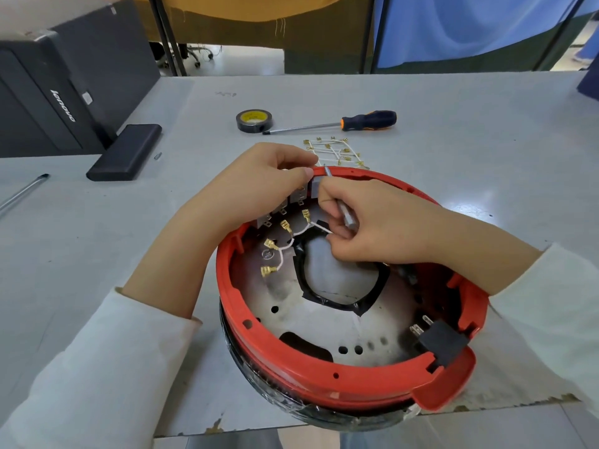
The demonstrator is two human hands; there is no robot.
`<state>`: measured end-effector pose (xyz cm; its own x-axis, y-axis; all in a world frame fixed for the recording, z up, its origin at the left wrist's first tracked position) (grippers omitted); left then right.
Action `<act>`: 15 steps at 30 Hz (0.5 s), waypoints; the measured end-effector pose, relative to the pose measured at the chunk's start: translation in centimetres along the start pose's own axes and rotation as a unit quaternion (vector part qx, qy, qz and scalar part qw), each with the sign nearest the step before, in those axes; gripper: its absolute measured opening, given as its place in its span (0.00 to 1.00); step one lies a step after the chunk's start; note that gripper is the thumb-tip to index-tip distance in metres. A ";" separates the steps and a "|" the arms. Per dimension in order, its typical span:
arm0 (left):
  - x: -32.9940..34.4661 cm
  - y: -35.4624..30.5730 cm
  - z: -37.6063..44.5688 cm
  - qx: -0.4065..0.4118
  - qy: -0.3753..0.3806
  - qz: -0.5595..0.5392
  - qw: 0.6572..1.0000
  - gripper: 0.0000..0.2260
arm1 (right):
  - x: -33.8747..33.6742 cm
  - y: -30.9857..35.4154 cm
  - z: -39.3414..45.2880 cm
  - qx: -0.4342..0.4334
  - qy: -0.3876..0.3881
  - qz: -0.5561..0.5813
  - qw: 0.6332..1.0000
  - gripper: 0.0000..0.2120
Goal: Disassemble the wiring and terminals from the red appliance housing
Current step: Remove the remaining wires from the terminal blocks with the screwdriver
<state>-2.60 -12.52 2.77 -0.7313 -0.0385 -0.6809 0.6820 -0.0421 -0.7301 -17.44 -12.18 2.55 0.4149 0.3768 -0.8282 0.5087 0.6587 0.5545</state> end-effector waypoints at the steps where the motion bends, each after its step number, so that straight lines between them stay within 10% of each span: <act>1: 0.0 0.0 0.0 -0.001 0.001 -0.001 1.000 0.12 | -0.2 0.2 -0.1 -0.012 -0.013 0.024 1.000 0.15; 15: 0.0 -0.8 -1.1 0.005 0.013 -0.043 0.999 0.18 | -2.6 -0.5 -0.4 0.003 -0.203 0.182 0.962 0.17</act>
<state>-3.11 -11.35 3.32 -0.7872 -0.0075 -0.6167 0.6161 -0.0551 -0.7857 -19.05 -13.25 4.35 0.8258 0.2965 -0.4798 0.2772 0.5275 0.8030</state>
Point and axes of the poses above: each hand's wrist, its own z-axis towards the middle knuckle, its own x-axis out of the palm, y = z × x, the point moved 4 cm from there along z, towards the middle knuckle, and after that the axes turned 6 degrees about z, right-handed, at the moved point
